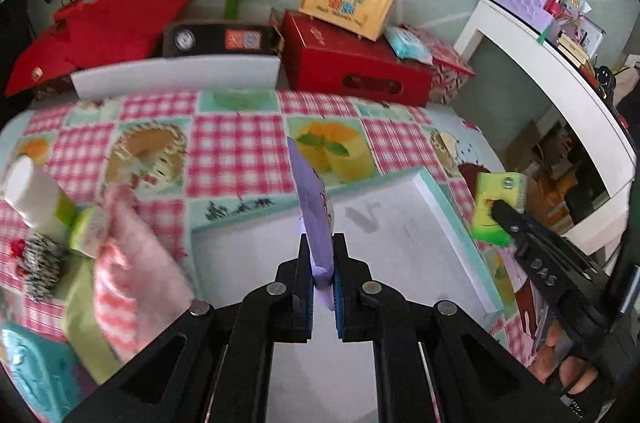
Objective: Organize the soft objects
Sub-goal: 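Carry the packet and green box into the white tray and open both grippers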
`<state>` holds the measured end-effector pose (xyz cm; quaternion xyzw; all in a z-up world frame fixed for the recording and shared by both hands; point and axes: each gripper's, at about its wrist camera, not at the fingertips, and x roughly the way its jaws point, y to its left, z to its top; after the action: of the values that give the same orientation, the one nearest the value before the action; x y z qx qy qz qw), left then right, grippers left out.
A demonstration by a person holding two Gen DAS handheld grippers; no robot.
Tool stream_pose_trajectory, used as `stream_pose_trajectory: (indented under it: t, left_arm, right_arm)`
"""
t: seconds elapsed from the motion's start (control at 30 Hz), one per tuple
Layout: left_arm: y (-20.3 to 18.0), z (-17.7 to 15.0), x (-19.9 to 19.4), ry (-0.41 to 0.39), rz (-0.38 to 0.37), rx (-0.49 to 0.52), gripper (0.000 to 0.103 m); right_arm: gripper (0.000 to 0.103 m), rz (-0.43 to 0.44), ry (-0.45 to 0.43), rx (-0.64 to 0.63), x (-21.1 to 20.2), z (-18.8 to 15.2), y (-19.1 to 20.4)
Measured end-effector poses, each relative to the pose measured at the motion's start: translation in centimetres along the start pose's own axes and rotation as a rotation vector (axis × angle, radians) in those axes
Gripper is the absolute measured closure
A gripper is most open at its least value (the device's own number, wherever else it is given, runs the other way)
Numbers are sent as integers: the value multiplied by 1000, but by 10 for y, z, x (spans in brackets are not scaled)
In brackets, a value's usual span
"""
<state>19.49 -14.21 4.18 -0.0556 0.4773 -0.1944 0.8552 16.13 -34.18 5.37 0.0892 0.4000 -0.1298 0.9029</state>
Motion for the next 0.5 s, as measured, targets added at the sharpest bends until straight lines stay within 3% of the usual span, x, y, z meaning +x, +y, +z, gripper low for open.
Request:
stream_pose_trajectory:
  t: [0.3, 0.5]
  left_arm:
    - [10, -15, 35, 113, -143, -66, 95]
    - [12, -21, 51, 166, -161, -84, 95]
  right_arm:
    - [79, 27, 143, -56, 38, -18, 19]
    - [78, 0, 174, -97, 45, -24, 26]
